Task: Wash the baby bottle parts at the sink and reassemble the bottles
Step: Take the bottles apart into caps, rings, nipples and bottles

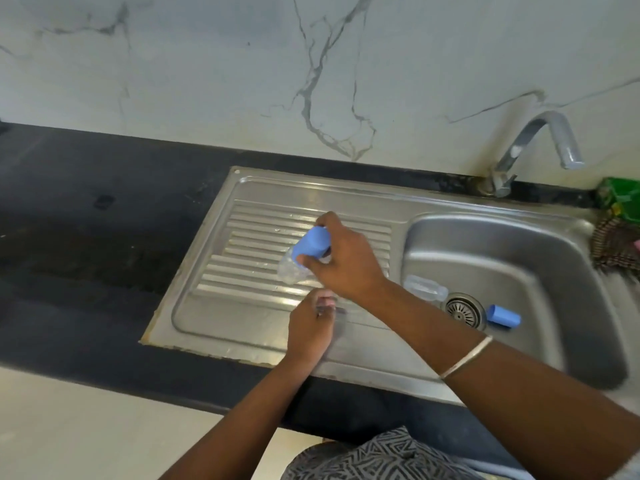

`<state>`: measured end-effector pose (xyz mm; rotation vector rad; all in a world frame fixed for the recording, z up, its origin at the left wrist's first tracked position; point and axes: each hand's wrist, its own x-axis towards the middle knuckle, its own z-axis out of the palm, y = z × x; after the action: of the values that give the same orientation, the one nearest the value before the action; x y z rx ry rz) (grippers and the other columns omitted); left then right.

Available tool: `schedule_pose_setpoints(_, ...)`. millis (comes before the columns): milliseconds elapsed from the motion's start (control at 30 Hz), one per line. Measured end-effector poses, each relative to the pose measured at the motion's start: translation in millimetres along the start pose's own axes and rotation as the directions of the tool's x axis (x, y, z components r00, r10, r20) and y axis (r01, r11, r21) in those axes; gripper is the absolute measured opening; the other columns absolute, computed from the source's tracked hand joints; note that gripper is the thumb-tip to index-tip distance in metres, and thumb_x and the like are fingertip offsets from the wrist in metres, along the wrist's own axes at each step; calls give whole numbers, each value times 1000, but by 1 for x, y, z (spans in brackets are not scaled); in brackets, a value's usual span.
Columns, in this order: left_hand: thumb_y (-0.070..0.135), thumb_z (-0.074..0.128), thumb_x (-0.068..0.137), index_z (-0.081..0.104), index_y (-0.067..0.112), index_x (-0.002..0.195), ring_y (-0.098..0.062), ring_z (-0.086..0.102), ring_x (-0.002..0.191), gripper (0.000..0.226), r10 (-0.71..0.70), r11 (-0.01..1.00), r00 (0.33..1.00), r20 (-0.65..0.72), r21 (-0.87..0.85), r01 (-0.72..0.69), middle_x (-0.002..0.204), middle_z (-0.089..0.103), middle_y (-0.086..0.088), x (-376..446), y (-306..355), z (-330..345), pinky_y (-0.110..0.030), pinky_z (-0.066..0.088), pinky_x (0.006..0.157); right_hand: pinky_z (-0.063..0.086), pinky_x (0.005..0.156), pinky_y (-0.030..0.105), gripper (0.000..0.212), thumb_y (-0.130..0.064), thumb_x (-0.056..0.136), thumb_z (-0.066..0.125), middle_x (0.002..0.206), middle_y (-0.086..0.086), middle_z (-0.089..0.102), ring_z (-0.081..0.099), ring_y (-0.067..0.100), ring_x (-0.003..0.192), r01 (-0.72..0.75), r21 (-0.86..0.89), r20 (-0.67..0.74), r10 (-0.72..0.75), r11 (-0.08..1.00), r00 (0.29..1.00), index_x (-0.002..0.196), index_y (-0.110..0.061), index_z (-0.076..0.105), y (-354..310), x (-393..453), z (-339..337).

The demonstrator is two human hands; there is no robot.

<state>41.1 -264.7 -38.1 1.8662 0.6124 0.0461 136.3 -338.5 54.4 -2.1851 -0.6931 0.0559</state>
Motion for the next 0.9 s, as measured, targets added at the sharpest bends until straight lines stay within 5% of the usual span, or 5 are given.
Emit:
schedule_pose_setpoints(200, 10, 62, 86, 55, 27, 88, -13, 61, 77, 18, 124, 991, 988, -94, -28, -127, 83, 63, 7, 1, 12, 17, -29, 47, 66, 41, 58, 2, 45, -45, 76, 80, 85, -20, 64, 61, -7, 67, -298, 98, -230, 313, 950, 922, 115, -47, 59, 55, -38, -57)
schedule_pose_setpoints(367, 31, 82, 69, 48, 30, 122, -8, 51, 105, 63, 435, 880, 899, 49, 188, -436, 118, 51, 11, 1, 36, 44, -21, 45, 82, 44, 55, 12, 38, -51, 73, 81, 74, -14, 63, 61, 1, 67, -466, 137, -294, 486, 874, 823, 94, -33, 55, 84, -84, -74)
schedule_pose_setpoints(533, 71, 67, 72, 54, 34, 121, -11, 61, 104, 63, 600, 533, 739, 305, 537, -654, 114, 64, 16, -4, 58, 71, -42, 46, 93, 60, 58, 48, 48, -56, 78, 77, 75, 17, 69, 71, 34, 64, -568, 391, -150, 659, 724, 737, 87, -14, 55, 98, -114, -88)
schedule_pose_setpoints(733, 67, 55, 84, 54, 29, 128, -16, 61, 101, 58, 571, 386, 649, 503, 533, -753, 113, 61, 9, -10, 66, 104, -36, 47, 84, 42, 38, 25, 35, -40, 82, 77, 59, 9, 65, 66, 28, 49, -633, 561, -7, 768, 533, 640, 75, -14, 54, 132, -133, -108)
schedule_pose_setpoints(900, 68, 53, 88, 57, 26, 126, -15, 61, 101, 56, 524, 355, 638, 564, 537, -766, 113, 64, 8, -17, 77, 133, -29, 44, 76, 47, 56, 30, 55, -70, 72, 69, 61, -2, 60, 64, 19, 58, -776, 305, -85, 827, 552, 555, 71, -16, 59, 162, -137, -119)
